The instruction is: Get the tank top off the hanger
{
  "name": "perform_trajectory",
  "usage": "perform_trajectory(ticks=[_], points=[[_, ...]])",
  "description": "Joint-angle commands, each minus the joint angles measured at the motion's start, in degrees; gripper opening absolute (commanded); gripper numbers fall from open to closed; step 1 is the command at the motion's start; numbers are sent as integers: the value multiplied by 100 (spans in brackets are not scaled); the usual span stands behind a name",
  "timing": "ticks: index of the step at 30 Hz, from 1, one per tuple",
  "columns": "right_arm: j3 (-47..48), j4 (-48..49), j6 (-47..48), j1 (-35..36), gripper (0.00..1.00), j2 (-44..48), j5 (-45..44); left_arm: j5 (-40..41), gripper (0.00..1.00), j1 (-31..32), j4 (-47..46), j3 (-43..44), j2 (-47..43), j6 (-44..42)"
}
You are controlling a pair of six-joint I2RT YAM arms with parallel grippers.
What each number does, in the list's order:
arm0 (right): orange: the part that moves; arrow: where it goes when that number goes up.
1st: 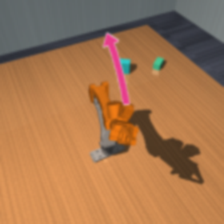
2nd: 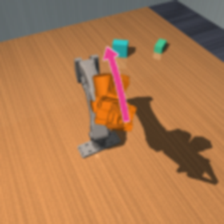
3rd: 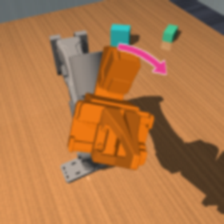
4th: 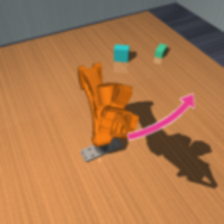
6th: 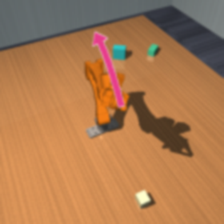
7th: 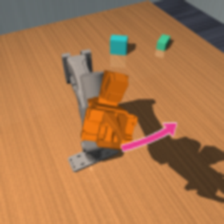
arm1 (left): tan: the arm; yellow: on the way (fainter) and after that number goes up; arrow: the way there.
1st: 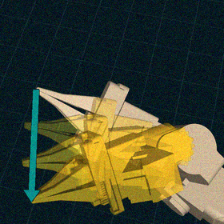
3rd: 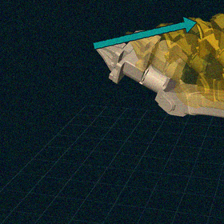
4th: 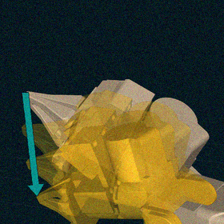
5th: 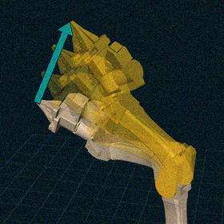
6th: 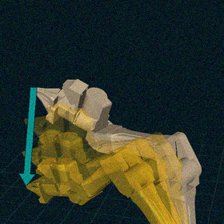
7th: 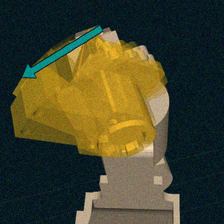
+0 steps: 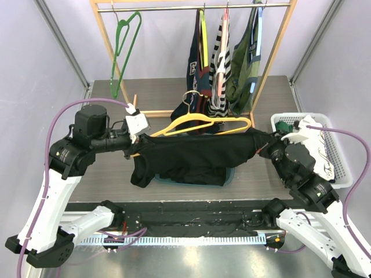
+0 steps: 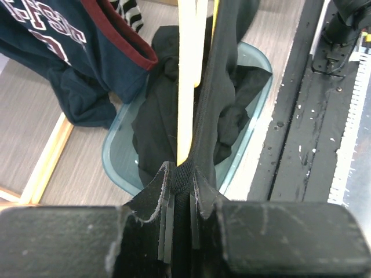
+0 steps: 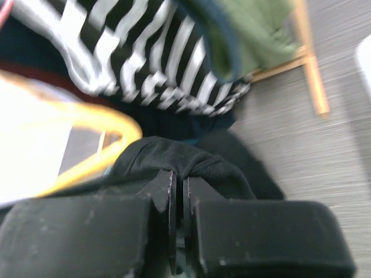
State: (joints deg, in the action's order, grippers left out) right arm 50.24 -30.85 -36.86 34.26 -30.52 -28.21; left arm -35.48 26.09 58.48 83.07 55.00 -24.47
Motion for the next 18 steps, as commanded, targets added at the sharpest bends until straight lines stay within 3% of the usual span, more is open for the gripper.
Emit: perform_trajectory(ticks=[1,10,15,16,17,18], points=[[-365,702,232,-121,1,12,1043,165,0,-69,-670,341,19,179],[-102,1677,487,-121,1,-902,2564,7,0,-112,-1233,773,336,856],[266,2355,715,-121,38,-1324,3820,-72,0,-121,-1374,509,336,953],[467,2364,811,-121,46,-1359,3944,-81,0,-121,-1374,491,353,935],[565,2356,917,-121,59,-1386,4033,-90,0,-121,-1374,456,362,926],[679,2216,1179,-121,64,-1421,4173,-116,0,-121,-1374,439,362,892]])
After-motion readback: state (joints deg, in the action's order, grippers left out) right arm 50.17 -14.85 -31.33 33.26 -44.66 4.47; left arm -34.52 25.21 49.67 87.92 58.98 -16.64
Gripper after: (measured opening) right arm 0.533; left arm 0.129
